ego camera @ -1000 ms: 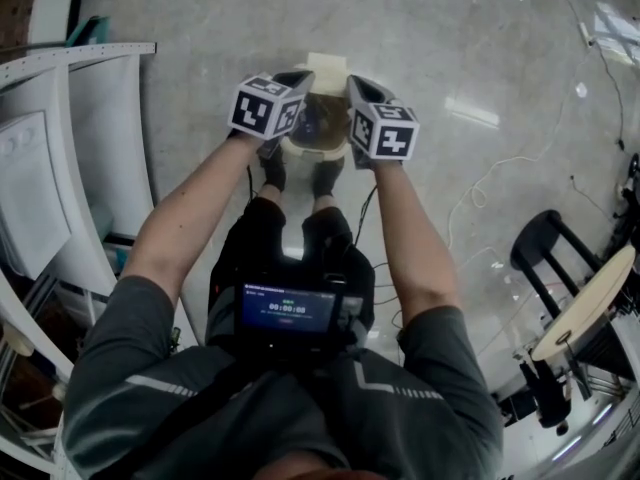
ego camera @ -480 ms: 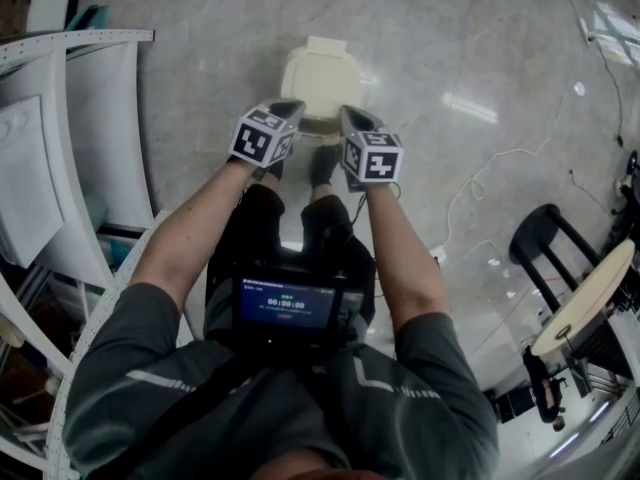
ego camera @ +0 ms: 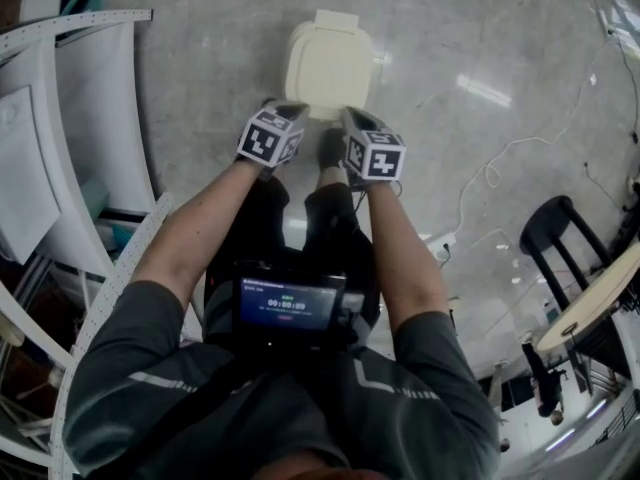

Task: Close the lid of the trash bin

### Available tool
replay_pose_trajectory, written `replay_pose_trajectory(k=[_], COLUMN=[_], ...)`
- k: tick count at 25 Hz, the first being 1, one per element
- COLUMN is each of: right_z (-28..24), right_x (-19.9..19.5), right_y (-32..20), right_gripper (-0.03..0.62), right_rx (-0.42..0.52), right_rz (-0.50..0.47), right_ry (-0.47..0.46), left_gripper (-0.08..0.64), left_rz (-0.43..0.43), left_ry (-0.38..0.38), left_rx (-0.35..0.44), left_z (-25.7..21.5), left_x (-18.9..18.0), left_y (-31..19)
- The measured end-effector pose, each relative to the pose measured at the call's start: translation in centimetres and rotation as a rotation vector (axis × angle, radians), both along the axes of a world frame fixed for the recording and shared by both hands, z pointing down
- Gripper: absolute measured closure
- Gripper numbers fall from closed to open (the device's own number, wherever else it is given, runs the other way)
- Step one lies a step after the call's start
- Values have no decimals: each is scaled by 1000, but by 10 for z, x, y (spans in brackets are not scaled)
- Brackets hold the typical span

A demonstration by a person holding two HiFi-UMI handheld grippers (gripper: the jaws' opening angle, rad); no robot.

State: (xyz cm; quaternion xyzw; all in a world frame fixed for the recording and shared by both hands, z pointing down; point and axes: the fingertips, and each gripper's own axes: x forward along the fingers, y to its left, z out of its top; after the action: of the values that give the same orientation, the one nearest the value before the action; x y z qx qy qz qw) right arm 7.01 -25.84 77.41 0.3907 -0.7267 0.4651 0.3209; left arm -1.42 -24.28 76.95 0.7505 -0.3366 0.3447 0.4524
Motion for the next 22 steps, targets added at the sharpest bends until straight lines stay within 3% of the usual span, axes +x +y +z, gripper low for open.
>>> replay_pose_trajectory(k=[14,22], right_z=[59,77], right_x=[1,1], right_y=[27,33], right_gripper=[581,581], right_rx=[-85,-109], right_rz=[-15,-14], right_ry=[68,94], left_gripper=[563,563], left_rz=[73,51], left_ry=[-49,-52], left_rx=[-49,-91], left_z=[60,79], left_x=[3,3], left_y=[19,26])
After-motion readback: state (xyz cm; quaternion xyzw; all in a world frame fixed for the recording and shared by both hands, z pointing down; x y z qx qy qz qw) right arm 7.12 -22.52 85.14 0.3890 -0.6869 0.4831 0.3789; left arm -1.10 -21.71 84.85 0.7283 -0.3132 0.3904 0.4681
